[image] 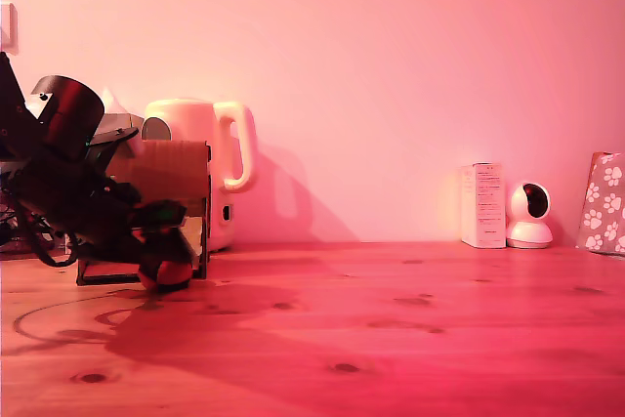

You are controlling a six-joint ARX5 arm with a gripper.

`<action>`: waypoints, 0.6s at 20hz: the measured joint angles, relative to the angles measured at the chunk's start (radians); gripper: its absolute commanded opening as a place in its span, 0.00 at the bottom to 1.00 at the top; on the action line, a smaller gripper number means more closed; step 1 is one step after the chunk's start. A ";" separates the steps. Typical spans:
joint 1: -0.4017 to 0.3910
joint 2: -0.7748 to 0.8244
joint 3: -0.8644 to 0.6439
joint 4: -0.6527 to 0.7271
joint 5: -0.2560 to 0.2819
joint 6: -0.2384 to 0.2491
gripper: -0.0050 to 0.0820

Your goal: Drop the footbag into the cardboard dice tower

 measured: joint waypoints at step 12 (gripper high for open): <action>0.000 -0.098 0.024 -0.239 0.006 0.000 0.18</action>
